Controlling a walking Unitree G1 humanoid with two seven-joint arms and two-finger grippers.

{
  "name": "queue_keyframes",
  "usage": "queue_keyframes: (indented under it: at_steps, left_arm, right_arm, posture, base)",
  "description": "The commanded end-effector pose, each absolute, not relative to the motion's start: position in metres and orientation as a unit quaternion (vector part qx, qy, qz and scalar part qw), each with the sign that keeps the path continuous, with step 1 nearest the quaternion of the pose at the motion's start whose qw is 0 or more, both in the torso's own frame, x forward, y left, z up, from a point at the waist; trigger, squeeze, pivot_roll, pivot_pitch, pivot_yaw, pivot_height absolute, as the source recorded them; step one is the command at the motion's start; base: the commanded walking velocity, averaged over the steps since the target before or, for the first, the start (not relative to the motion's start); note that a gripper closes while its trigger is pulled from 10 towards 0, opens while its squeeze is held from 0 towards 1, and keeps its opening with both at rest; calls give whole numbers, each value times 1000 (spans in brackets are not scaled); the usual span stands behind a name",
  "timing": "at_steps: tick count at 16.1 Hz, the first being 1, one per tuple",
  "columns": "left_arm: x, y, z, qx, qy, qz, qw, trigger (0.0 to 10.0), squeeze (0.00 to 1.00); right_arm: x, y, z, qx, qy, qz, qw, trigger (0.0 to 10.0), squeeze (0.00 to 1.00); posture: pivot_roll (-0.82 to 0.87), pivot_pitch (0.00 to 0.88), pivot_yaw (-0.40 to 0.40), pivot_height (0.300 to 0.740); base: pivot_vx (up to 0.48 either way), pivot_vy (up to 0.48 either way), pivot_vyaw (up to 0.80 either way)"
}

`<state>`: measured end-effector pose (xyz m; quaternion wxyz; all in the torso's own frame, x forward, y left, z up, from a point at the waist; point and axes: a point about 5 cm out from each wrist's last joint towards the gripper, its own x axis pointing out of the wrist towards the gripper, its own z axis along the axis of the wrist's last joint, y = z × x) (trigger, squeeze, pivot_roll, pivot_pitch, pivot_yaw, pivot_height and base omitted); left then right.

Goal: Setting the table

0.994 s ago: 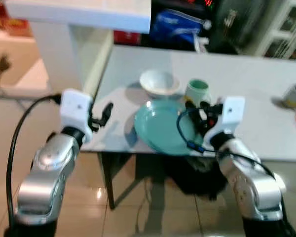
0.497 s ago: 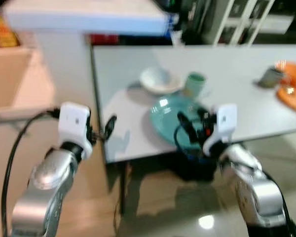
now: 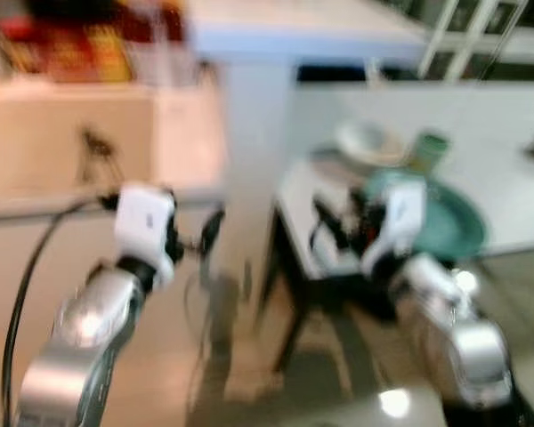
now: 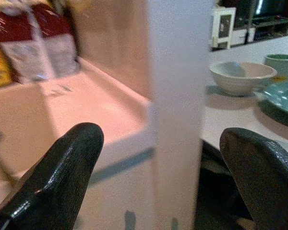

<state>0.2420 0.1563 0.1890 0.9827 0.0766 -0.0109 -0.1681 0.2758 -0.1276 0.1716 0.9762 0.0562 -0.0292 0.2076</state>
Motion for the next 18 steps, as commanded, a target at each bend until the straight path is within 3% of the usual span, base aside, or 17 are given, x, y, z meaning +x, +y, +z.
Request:
queue_keyframes:
  at_steps: [1, 3, 8, 11, 18]
  left_arm:
    - [240, 147, 200, 77, -37, -191, 978, 10000, 0]
    - [244, 147, 204, 84, -43, -183, 978, 10000, 0]
    - [256, 152, 213, 85, -60, -139, 985, 10000, 0]
    - [255, 152, 213, 90, -59, -142, 984, 10000, 0]
    - [254, 145, 208, 98, -47, -167, 980, 10000, 0]
  right_arm:
    - [275, -140, 169, 59, -25, 186, 980, 10000, 0]
    - [275, -140, 172, 61, -34, 189, 980, 10000, 0]
    - [280, -141, 178, 32, -31, 192, 980, 10000, 0]
    - [280, -135, 178, 15, -26, 218, 976, 10000, 0]
    - [292, -155, 189, -23, -18, 172, 985, 10000, 0]
  posture:
    - [38, 0, -53, 740]
    - [37, 0, -49, 740]
    - [32, 0, -41, 740]
    - [37, 0, -47, 740]
    - [29, 0, -46, 740]
  base:
    - [0, 480, 0]
    - [0, 480, 0]
    - [0, 0, 160]
    - [381, 0, 800]
    - [410, 0, 0]
